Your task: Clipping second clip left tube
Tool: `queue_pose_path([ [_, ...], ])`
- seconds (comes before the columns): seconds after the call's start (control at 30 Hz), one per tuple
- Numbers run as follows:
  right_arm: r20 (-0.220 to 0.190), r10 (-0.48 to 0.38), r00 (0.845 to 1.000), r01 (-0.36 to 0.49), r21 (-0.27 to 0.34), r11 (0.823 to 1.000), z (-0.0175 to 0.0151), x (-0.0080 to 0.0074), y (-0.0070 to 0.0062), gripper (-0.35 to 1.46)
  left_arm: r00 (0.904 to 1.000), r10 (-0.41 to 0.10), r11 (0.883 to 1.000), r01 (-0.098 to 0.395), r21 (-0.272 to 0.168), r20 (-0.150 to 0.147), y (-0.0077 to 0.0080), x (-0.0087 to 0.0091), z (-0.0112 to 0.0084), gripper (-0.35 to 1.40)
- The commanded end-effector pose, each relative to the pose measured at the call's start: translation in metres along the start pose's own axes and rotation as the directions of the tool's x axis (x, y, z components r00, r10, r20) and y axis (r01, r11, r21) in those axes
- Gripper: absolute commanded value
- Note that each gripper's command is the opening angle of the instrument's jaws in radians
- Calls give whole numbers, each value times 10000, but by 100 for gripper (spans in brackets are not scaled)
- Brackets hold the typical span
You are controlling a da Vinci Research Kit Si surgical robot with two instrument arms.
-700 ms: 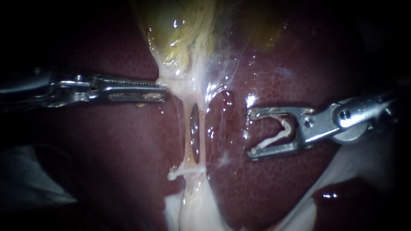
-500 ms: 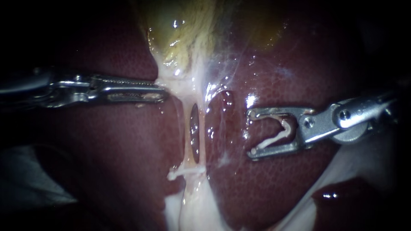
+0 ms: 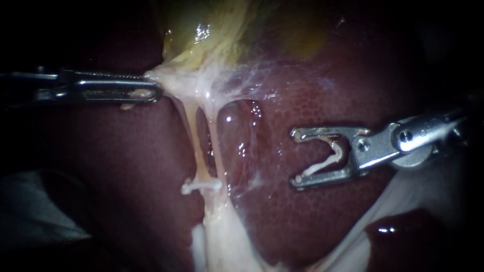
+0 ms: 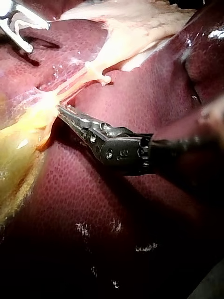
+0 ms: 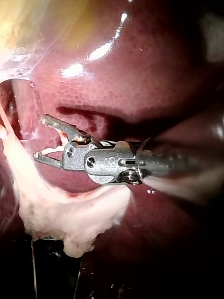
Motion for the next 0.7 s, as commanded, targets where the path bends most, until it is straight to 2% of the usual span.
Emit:
queue_pose_path([
  [0.03,0,62,10000,-62,-8,10000,1,0,0,48,10000,17,10000,-17,24,-14,2,0,1,-35],
  [0.17,2,49,10000,-49,-21,10000,6,1,-1,49,10000,44,9999,-43,106,-42,3,-6,7,-35],
  [0.37,-39,36,10000,-35,69,10000,34,0,-11,49,10000,56,9999,-55,115,-46,1,-8,10,-35],
  [0.7,-164,1069,9941,-1062,395,9936,96,-2,-19,49,10000,61,9999,-60,125,-50,1,-9,11,-35],
])
